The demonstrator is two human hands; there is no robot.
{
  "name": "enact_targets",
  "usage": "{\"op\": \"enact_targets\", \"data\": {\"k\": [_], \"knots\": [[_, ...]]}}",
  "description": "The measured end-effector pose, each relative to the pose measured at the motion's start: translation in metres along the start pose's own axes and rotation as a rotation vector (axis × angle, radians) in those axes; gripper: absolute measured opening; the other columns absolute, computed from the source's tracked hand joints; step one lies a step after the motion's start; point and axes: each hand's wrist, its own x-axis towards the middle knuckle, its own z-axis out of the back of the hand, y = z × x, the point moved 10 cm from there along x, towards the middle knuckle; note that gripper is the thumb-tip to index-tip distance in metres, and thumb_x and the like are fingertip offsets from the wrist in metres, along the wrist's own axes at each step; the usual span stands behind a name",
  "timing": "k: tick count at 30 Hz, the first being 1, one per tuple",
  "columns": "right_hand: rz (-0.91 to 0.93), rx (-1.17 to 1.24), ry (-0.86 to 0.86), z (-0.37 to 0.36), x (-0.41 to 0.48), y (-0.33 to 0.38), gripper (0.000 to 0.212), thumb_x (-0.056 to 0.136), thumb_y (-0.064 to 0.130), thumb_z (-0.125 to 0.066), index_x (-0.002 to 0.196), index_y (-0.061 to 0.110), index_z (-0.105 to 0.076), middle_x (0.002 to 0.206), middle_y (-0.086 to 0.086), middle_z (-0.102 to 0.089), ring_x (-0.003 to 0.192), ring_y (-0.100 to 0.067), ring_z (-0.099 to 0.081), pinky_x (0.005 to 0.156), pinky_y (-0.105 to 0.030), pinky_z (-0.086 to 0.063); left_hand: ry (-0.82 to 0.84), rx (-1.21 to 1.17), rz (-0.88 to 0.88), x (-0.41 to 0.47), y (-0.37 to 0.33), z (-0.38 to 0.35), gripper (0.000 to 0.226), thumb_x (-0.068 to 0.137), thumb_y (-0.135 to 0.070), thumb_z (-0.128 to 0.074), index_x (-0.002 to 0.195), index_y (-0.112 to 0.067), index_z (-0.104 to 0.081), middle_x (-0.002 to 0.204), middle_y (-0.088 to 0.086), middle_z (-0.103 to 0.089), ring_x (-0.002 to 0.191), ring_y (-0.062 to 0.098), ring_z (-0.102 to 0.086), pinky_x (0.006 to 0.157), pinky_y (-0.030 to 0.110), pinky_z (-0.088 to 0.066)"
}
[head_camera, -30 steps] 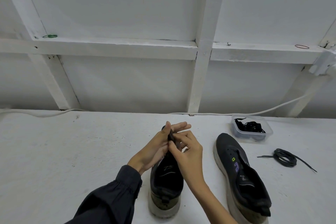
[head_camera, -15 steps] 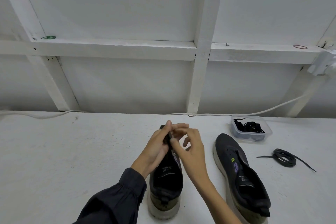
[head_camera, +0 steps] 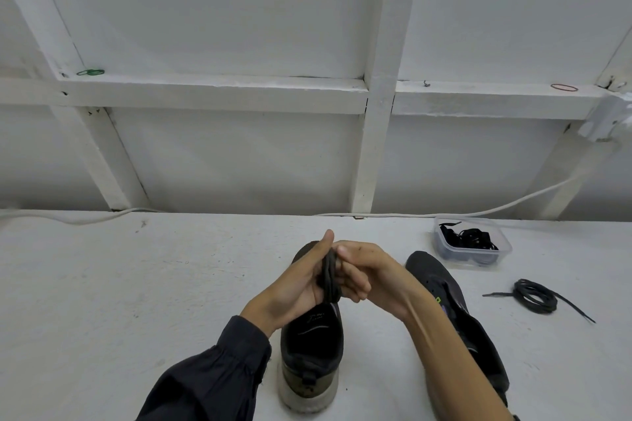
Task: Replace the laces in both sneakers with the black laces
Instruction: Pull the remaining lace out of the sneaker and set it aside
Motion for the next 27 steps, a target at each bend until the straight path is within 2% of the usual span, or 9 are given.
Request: {"op": "enact_targets", "data": {"k": [3,6,10,13,17,21,23,27], "knots": [[-0.007,-0.015,0.02,-0.001,-0.001,0.001,0.021,0.088,0.022,-0.061,0.084,0.002,-0.058,0.048,-0.006,-0.043,0.041,-0.019,-0.038,0.049,-0.027,-0.041,0.011,-0.051,0.022,-0.001,0.004,0.0,0.062,0.101,-0.04,-0.021,0.096,-0.007,-0.073,0.08,0.019,-0.068,0.073,0.027,-0.063,0.074,0.031,-0.052],[-0.012,-0.019,0.059,-0.004,0.0,0.0,0.019,0.085,0.02,-0.065,0.085,0.003,-0.057,0.061,-0.011,-0.045,0.038,-0.019,-0.041,0.047,-0.026,-0.042,-0.003,-0.045,0.038,-0.002,0.007,-0.002,0.059,0.098,-0.034,-0.027,0.08,-0.006,-0.075,0.076,0.019,-0.069,0.071,0.026,-0.064,0.071,0.031,-0.052],[0.063,-0.044,0.057,-0.006,-0.001,0.008,0.014,0.094,0.015,-0.056,0.088,0.002,-0.054,0.05,-0.008,-0.051,0.036,-0.018,-0.046,0.047,-0.025,-0.045,-0.049,-0.051,0.029,-0.001,0.007,0.004,0.06,0.098,-0.036,-0.034,0.064,-0.003,-0.071,0.07,0.015,-0.067,0.066,0.023,-0.063,0.065,0.027,-0.051],[0.134,-0.114,-0.024,-0.003,-0.001,0.016,0.013,0.099,0.012,-0.052,0.094,0.001,-0.054,0.052,-0.005,-0.053,0.04,-0.018,-0.047,0.05,-0.027,-0.045,-0.163,-0.07,0.001,0.002,0.003,0.014,0.058,0.094,-0.04,-0.042,0.056,-0.004,-0.066,0.065,0.014,-0.063,0.06,0.021,-0.061,0.058,0.025,-0.051],[0.235,-0.136,-0.142,0.001,-0.001,0.026,0.024,0.097,0.017,-0.053,0.098,-0.007,-0.054,0.053,-0.003,-0.052,0.042,-0.017,-0.047,0.053,-0.028,-0.045,-0.306,-0.013,-0.098,0.001,-0.009,0.022,0.053,0.089,-0.042,-0.051,0.05,-0.007,-0.061,0.059,0.013,-0.061,0.052,0.019,-0.057,0.053,0.022,-0.049],[0.289,-0.069,-0.187,0.002,-0.002,0.032,0.02,0.098,0.018,-0.053,0.096,-0.002,-0.054,0.057,-0.004,-0.05,0.046,-0.017,-0.043,0.054,-0.026,-0.043,-0.507,0.039,-0.202,-0.003,-0.017,0.031,0.049,0.083,-0.042,-0.061,0.048,-0.008,-0.06,0.055,0.013,-0.06,0.047,0.02,-0.056,0.051,0.023,-0.049],[0.305,-0.058,-0.198,0.006,-0.006,0.036,0.024,0.094,0.019,-0.058,0.096,-0.005,-0.055,0.065,-0.007,-0.055,0.055,-0.02,-0.047,0.06,-0.028,-0.046,-0.602,0.037,-0.265,-0.006,-0.022,0.037,0.042,0.077,-0.039,-0.068,0.05,-0.008,-0.06,0.054,0.013,-0.059,0.046,0.02,-0.054,0.05,0.024,-0.049],[0.295,-0.081,-0.232,0.019,-0.018,0.041,0.033,0.085,0.016,-0.068,0.102,-0.009,-0.057,0.08,-0.013,-0.063,0.069,-0.025,-0.056,0.073,-0.033,-0.048,-0.591,0.087,-0.287,-0.002,-0.027,0.035,0.039,0.077,-0.039,-0.069,0.065,-0.002,-0.064,0.055,0.011,-0.059,0.049,0.018,-0.055,0.056,0.026,-0.051]]}}
